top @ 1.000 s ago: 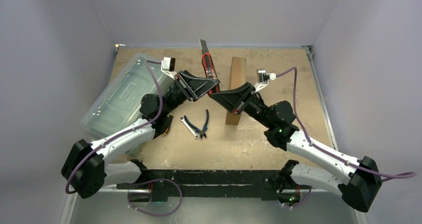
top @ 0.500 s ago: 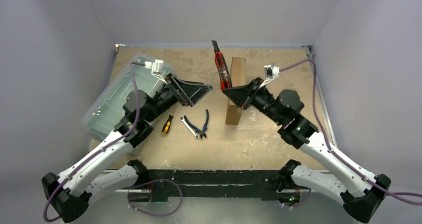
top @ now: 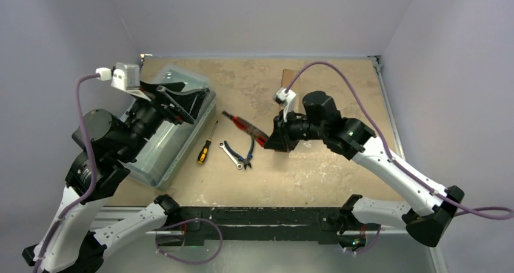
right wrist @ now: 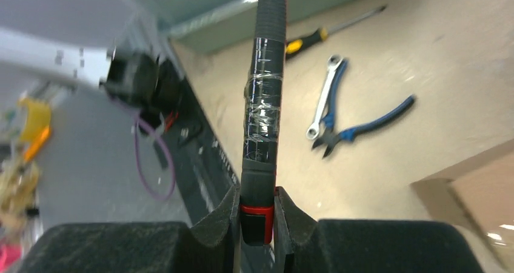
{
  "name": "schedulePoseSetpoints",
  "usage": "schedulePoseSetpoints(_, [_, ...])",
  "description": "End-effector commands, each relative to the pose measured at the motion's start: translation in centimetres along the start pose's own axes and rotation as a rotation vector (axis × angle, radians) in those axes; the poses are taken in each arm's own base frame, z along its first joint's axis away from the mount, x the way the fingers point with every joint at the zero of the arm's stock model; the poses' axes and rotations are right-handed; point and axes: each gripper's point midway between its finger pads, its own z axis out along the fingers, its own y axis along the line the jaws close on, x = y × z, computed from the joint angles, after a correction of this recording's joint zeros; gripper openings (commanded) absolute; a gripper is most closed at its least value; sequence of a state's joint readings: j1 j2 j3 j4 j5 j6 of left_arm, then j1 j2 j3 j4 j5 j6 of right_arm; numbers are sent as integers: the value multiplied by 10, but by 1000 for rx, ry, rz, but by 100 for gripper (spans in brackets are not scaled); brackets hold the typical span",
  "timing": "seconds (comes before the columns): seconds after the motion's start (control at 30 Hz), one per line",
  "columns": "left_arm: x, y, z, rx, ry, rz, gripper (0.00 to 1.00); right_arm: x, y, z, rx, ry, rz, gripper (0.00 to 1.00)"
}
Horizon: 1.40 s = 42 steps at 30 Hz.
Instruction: Unpack the express box
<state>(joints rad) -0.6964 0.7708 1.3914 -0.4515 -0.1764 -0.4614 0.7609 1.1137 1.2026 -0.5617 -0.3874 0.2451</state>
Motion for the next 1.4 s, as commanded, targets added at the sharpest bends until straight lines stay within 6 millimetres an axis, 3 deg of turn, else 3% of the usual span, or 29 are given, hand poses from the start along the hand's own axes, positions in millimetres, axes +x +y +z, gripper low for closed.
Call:
schedulePoseSetpoints(0.0, [51,2,6,70,197,166,84,42,36,-6,-218,142,-96,0])
schedulePoseSetpoints(0.13, [85,-35,-6,351,311,207,82,71,58,-12,-303,160,-133,0])
schedulePoseSetpoints(0.37, [174,-56,-26,650,653,156,82,90,52,-25,-274,178,-158,0])
schedulePoseSetpoints(0.63, [232,-65,-49,869,896,5,81,97,70,-41,-383,167,-175,0])
schedulePoseSetpoints(1.0, [265,-69,-69,962,1035,-55,68,98,74,-48,-403,208,-191,0])
schedulePoseSetpoints(1.23, [285,-70,-79,963,1113,-52,72,94,78,-50,-417,195,-200,0])
schedulePoseSetpoints(1.37, [290,-68,-77,952,1117,-34,54,92,78,-49,-417,185,-205,0])
